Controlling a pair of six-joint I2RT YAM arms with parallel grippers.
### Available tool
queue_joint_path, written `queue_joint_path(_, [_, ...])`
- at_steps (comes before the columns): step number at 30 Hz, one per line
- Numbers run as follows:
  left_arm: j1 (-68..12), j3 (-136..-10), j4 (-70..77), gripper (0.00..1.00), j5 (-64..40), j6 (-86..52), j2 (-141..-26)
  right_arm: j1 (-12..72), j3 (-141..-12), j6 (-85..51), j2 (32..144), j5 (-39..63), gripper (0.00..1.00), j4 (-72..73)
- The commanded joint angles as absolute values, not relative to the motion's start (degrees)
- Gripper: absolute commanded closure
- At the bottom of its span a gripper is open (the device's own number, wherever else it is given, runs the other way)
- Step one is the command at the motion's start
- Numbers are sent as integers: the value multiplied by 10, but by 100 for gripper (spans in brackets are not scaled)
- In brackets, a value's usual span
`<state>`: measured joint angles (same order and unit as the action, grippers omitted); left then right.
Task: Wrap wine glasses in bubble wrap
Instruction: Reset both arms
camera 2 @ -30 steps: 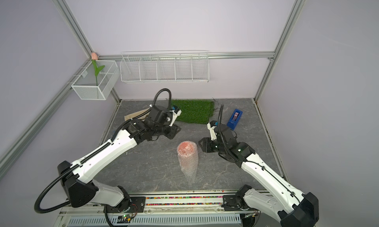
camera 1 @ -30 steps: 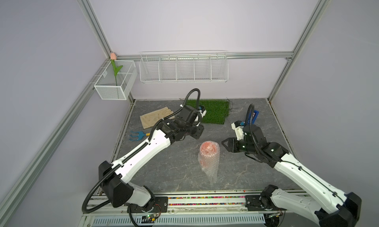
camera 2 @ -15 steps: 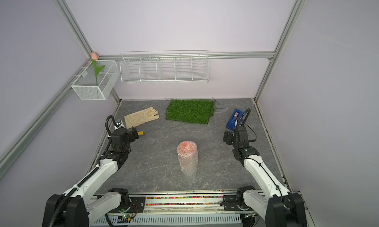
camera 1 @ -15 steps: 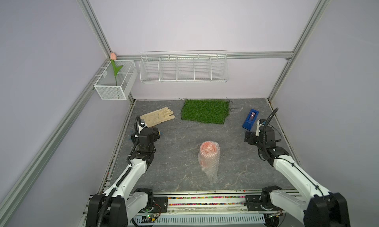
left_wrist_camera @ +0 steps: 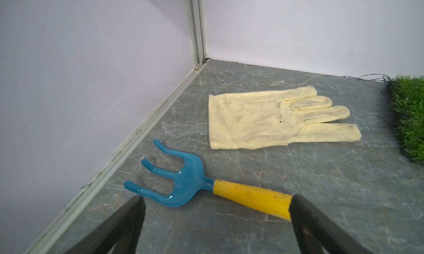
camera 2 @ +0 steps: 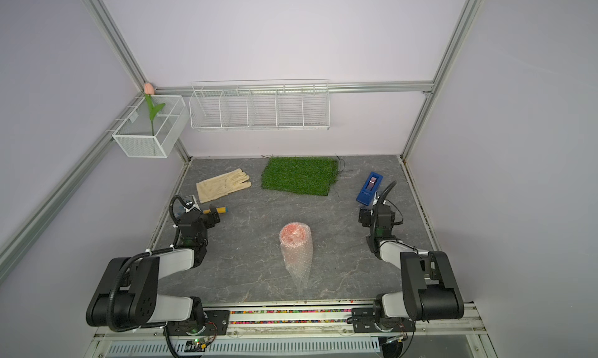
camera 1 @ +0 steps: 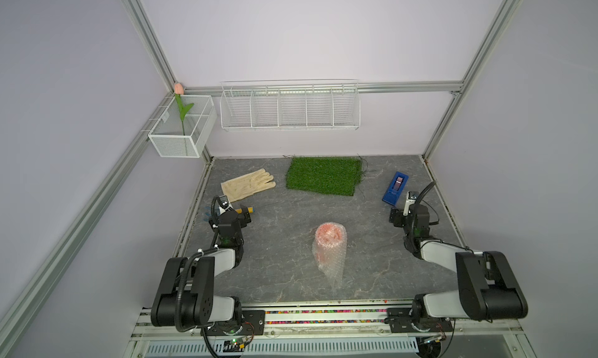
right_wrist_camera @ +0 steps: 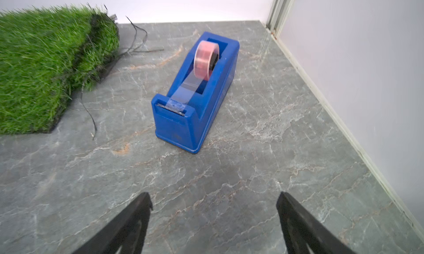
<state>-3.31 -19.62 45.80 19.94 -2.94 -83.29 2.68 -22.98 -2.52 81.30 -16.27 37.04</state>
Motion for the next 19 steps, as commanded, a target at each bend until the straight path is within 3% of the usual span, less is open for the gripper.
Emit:
queue_joint_path(1, [-31, -177, 627, 1, 174, -28, -897, 22, -214, 20, 866, -120, 11, 509])
queue_joint_path(5, [-31, -231, 474, 0, 198, -50, -867, 4, -208, 8, 886, -96, 11, 536])
queue_joint_path(8, [-31, -212, 549, 0, 189, -31, -891, 6, -211, 9, 880, -97, 11, 521])
queue_joint_path(19, [-33, -212, 541, 1, 186, -27, -888, 7, -208, 11, 881, -100, 11, 528])
